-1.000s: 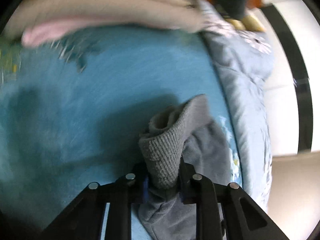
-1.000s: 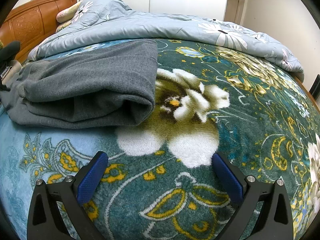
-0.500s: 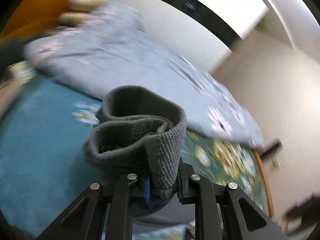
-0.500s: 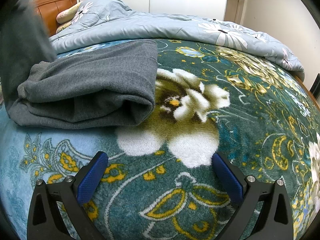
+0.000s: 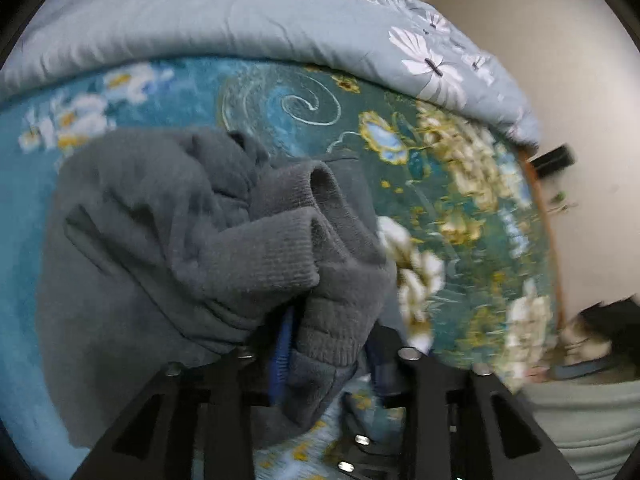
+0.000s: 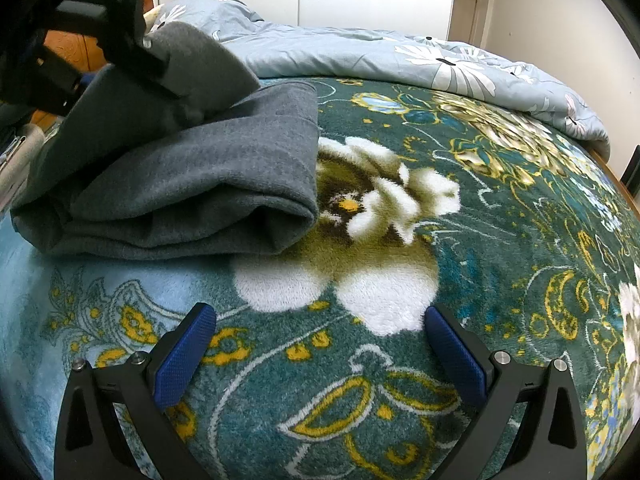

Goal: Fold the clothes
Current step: 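Grasp the cuff with the left gripper and fold the garment over itself, then open the left gripper on the folded garment while the right gripper grasps the cuffs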

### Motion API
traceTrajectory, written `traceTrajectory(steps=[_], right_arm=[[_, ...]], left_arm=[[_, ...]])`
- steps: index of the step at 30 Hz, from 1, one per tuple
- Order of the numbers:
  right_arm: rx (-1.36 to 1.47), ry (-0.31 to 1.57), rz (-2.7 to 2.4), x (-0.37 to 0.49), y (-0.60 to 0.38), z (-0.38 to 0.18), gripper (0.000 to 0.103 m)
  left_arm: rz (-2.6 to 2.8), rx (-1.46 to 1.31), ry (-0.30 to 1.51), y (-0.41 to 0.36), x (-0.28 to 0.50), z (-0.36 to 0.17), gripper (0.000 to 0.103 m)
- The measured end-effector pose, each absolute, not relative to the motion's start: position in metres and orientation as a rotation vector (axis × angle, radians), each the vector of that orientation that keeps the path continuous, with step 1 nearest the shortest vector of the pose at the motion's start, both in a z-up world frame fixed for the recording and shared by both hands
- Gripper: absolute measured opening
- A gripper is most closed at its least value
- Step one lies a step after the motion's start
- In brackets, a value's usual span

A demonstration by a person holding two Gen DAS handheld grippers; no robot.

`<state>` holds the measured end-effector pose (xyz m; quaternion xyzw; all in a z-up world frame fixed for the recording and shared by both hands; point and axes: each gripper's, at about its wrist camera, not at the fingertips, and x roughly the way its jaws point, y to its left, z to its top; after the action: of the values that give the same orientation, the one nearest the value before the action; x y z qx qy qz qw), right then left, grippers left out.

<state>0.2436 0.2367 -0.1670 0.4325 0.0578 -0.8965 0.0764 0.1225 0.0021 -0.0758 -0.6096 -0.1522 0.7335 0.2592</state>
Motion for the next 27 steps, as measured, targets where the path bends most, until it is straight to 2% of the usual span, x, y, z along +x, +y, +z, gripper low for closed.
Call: traceTrajectory(steps=[1, 2, 8, 12, 17, 22, 27], right_arm=[[1.299, 0.171, -2.684, 0.243, 0.237, -0.167, 0.103], [1.304, 0.169, -2.681, 0.243, 0.237, -0.167, 0.103], [1.413, 0.171, -2.618, 0.233, 0.236, -0.162, 0.103], [1.523, 0.078, -2.496, 0.223, 0.240, -0.145, 0.103], [1.376, 0.125, -2.521, 0.211, 0.235, -0.082, 0.103], [1.196, 0.065, -2.503, 0.172, 0.199, -0.024, 0.103], [1.136, 0.008, -2.311, 0.146, 0.140, -0.010, 0.103]], left_arm=[[1.954, -1.642, -0.474, -0.003, 0.123, -0.074, 0.061], [1.930, -1.623, -0.527, -0.011, 0.124, -0.070, 0.064], [2.034, -1.542, -0.717, -0.078, 0.131, -0.056, 0.066], [2.163, -1.574, -0.767, -0.124, 0.139, -0.066, 0.066], [2.199, -1.622, -0.841, -0.151, 0.151, -0.095, 0.066], [2.207, -1.622, -0.780, -0.153, 0.157, -0.096, 0.066], [2.193, -1.620, -0.859, -0.165, 0.163, -0.101, 0.066]])
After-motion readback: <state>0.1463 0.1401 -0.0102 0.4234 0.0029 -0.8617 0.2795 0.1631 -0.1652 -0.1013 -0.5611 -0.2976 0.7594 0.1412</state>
